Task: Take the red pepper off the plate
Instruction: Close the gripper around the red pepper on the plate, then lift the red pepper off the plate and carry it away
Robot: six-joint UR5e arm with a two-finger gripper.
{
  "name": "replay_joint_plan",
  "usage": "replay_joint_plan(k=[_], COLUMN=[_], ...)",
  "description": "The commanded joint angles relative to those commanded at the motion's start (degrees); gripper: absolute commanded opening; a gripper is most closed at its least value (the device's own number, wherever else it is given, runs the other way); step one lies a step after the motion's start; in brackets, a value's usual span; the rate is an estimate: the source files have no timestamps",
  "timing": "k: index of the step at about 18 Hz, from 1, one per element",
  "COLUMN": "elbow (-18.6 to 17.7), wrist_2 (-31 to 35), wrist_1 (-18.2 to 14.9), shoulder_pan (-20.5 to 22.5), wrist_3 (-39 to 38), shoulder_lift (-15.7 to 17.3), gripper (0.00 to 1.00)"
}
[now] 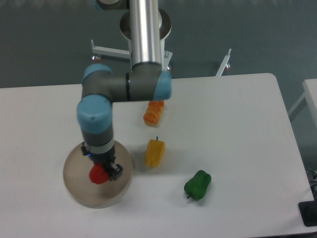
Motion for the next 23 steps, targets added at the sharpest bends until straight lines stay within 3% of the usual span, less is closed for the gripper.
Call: replay_joint_plan(k=[2, 5, 10, 12, 16, 19, 23], elbow=[-0.18, -0.18, -0.44, -0.79, -1.5, -2.72, -1.67], wrist_2=[-0.18, -0.35, -0.35, 0.0, 0.44, 2.54, 3.78], wrist_1=[-1.67, -3.69, -11.42, -13.01, -13.1, -12.84, -13.02], shoulder_pan=[3.25, 7.21, 14.67, 17.14, 20.93, 21.72, 21.9], wrist_3=[0.26, 3.41, 17.37, 23.09, 34.26, 37.61, 42.27], shoulder_lift=[2.29, 3.09, 5.2, 5.29, 5.9, 5.64, 4.14], gripper=[0.07, 0.07, 0.06, 0.05, 0.06, 0.06, 0.06])
